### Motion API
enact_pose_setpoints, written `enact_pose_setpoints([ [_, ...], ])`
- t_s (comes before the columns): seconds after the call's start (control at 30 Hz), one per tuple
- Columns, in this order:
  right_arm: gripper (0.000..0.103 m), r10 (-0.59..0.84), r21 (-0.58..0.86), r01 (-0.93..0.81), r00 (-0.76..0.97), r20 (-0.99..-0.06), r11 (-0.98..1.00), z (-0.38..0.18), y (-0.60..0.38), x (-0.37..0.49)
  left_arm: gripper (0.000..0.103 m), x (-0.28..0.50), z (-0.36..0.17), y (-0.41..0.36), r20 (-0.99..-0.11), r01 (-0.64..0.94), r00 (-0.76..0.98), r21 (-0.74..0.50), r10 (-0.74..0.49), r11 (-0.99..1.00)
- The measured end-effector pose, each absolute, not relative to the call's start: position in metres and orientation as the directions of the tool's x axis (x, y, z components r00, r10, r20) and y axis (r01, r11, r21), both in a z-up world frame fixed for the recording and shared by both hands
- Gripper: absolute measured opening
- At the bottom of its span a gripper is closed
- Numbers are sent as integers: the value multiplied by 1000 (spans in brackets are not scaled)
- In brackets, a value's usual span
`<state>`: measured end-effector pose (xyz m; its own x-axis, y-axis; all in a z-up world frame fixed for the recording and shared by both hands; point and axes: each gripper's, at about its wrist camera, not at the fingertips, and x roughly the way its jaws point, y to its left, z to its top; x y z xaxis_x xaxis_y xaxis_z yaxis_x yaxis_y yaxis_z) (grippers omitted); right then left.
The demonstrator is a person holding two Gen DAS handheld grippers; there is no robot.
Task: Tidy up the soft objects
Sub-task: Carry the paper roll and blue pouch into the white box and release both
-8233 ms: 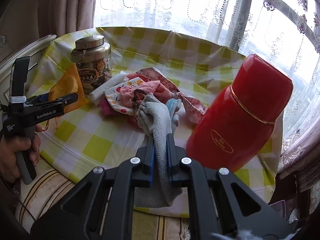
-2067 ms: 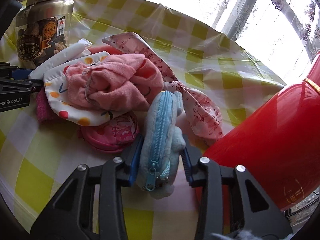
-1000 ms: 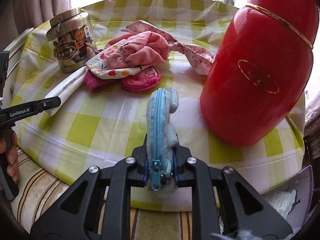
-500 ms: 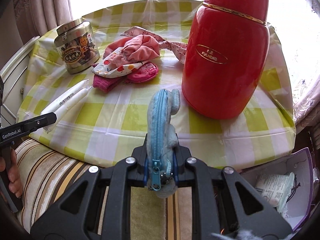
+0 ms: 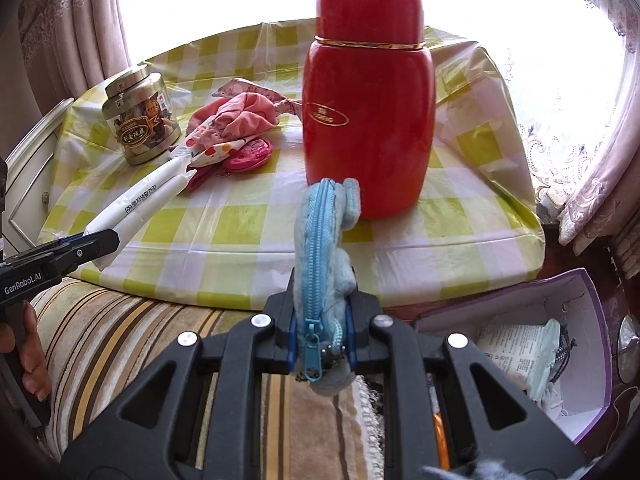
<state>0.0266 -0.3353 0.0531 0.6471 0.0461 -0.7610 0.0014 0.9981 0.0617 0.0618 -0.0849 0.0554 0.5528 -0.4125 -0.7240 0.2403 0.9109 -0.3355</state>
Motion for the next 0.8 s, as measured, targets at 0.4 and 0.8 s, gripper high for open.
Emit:
enact_pose_setpoints([
  [0.4, 21, -103, 48, 215, 639, -762, 975, 56, -432, -16, 39, 41, 68, -166, -704, 420, 491, -325, -513, 847],
  [0.8, 21, -217, 42, 378, 616, -757, 925, 63, -514, -51, 39, 9, 68, -267, -719, 612, 345, -315, -603, 726],
])
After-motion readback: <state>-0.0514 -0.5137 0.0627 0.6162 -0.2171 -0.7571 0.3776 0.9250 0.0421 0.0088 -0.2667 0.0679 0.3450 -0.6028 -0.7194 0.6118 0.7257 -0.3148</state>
